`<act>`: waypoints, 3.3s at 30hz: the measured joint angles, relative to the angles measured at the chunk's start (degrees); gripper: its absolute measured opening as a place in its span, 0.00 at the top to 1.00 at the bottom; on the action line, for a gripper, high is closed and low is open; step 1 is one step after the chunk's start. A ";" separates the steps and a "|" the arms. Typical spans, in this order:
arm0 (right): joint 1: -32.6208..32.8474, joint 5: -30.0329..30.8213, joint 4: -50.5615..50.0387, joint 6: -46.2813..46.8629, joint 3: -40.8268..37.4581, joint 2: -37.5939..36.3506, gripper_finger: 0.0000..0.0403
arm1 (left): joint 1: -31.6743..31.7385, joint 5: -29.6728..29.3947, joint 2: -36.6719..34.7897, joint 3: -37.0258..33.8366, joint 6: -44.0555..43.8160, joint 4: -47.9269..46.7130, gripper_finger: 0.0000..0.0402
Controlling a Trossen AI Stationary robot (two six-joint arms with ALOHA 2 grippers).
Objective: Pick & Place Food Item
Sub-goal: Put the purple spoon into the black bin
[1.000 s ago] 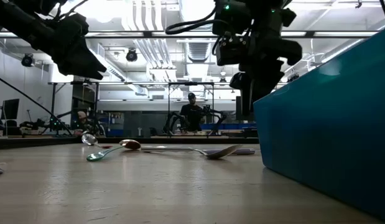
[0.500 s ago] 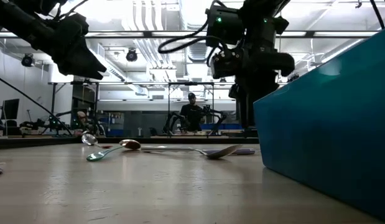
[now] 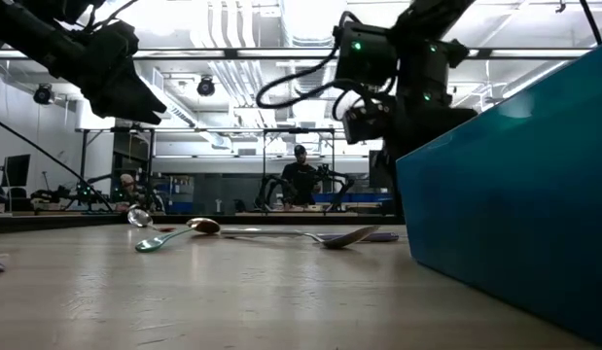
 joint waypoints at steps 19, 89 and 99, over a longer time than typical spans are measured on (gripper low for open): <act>0.28 0.61 7.99 0.17 -5.08 0.00 0.54 | -0.01 -0.01 0.00 0.02 0.01 0.00 0.26; 0.28 1.83 -2.83 -2.49 4.18 0.06 0.95 | -0.01 0.01 -0.02 0.00 0.01 0.00 0.26; 0.35 3.28 -14.48 -4.94 15.12 -1.27 0.95 | -0.01 0.01 0.00 0.02 0.01 0.00 0.26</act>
